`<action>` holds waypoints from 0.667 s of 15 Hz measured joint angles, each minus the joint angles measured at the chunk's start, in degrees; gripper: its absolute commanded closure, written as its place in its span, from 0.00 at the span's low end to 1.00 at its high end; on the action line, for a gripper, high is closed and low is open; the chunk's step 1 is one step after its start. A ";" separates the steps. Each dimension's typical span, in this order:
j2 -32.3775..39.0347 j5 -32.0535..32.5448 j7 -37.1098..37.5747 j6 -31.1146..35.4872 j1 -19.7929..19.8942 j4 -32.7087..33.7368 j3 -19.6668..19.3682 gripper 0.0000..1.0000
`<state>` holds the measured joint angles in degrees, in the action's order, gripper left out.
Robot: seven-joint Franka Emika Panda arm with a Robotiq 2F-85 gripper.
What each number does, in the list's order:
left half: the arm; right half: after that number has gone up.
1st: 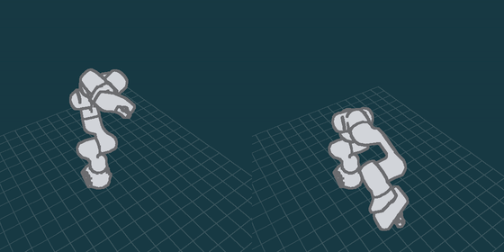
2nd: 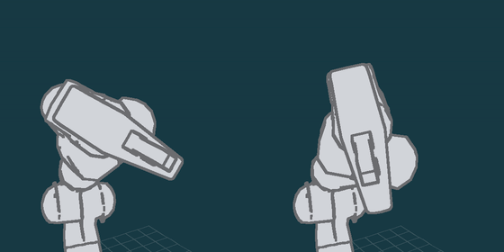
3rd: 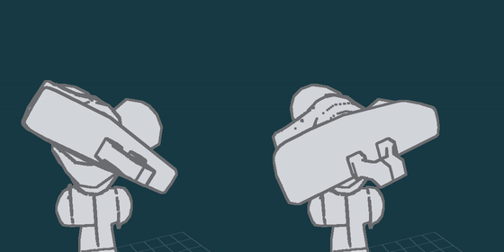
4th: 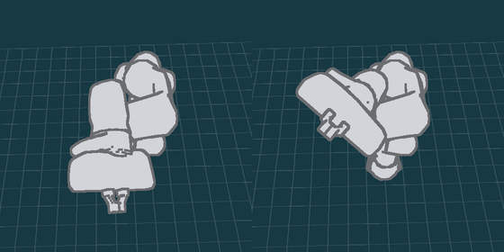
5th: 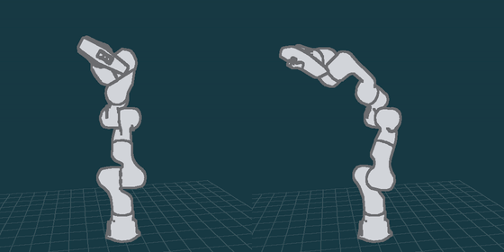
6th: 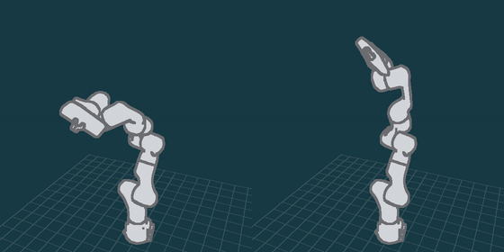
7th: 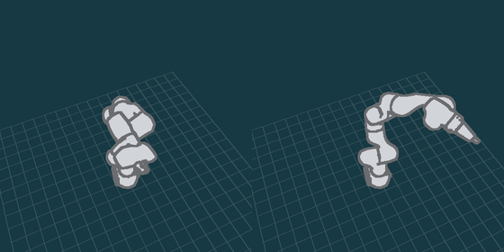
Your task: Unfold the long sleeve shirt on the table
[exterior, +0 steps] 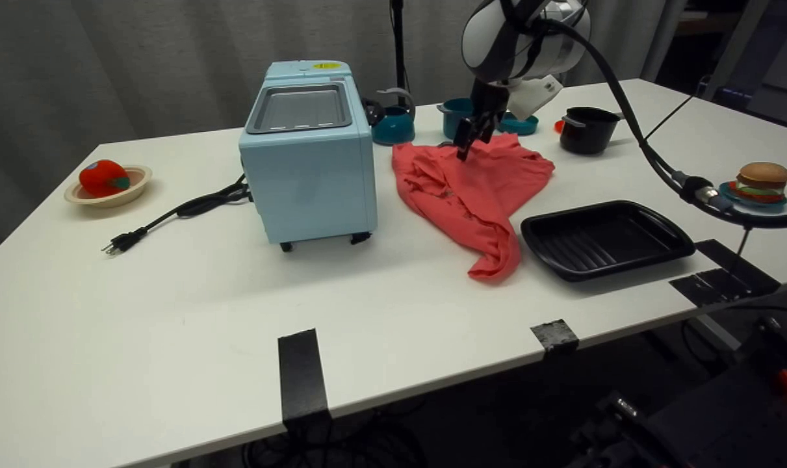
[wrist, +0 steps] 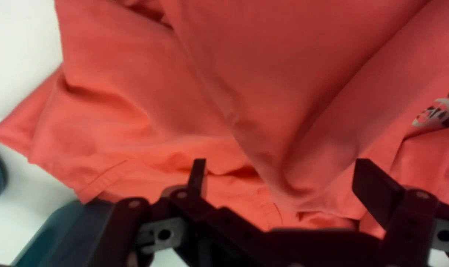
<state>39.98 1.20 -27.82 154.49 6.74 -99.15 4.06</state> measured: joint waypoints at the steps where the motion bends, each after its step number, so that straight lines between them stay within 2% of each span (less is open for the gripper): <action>1: 1.01 0.00 0.00 1.15 0.00 0.91 0.25 0.00; 2: 1.93 0.01 0.00 2.19 0.00 1.63 0.61 0.00; 3: 2.69 0.00 0.00 3.01 0.01 2.14 1.01 0.05; 4: 3.32 0.00 0.00 3.68 0.01 2.41 1.47 0.27; 6: 4.17 0.01 0.03 4.24 0.02 2.65 2.43 0.32; 10: 4.60 0.00 0.04 4.25 0.02 2.76 3.14 0.62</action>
<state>44.58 1.20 -27.78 158.74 6.75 -96.40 7.20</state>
